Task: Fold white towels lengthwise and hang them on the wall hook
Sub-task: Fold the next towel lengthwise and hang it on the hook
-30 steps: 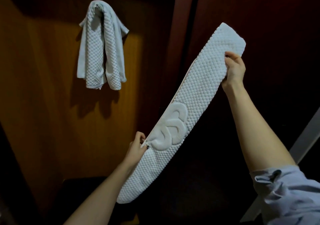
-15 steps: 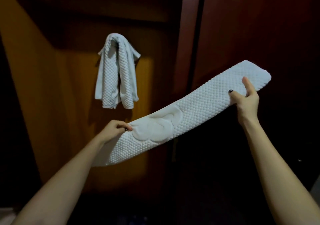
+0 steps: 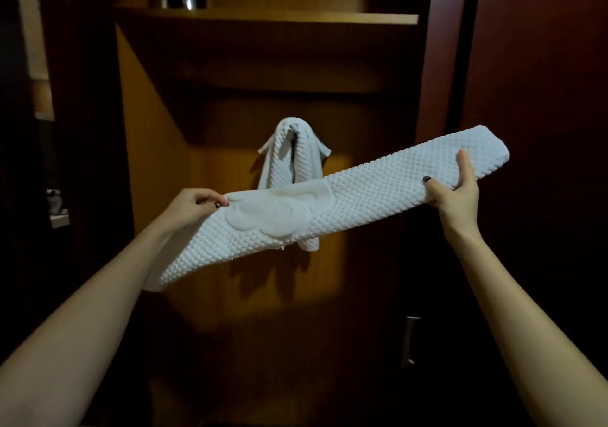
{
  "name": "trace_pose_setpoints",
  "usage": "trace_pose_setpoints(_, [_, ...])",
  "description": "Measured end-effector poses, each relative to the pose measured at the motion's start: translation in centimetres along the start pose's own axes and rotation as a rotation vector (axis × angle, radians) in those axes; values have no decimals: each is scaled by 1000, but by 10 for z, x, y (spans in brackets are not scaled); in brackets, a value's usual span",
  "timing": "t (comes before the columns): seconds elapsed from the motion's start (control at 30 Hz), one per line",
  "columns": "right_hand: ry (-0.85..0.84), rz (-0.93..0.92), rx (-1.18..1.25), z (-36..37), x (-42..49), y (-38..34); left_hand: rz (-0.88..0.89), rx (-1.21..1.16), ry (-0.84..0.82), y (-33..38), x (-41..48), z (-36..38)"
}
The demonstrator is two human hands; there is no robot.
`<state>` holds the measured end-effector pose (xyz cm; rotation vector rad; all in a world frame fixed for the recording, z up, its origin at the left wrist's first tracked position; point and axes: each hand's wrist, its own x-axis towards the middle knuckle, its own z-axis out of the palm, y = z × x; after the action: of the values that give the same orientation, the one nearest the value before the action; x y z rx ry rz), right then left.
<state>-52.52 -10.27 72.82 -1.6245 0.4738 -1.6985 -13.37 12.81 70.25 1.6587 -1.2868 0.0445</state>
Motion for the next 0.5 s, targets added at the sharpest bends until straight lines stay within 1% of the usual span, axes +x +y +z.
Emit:
trace_pose_setpoints(0.13, [22, -67, -47, 49, 22, -3, 37, -1, 36, -9, 36, -38])
trace_pose_setpoints(0.27, [61, -138, -107, 93, 48, -9, 60, -83, 116, -19, 72, -69])
trace_pose_setpoints(0.4, [120, -185, -125, 128, 79, -14, 131, -41, 129, -28, 109, -93])
trace_pose_setpoints(0.5, [133, -217, -162, 149, 103, -16, 182, -94, 163, -34, 139, -112])
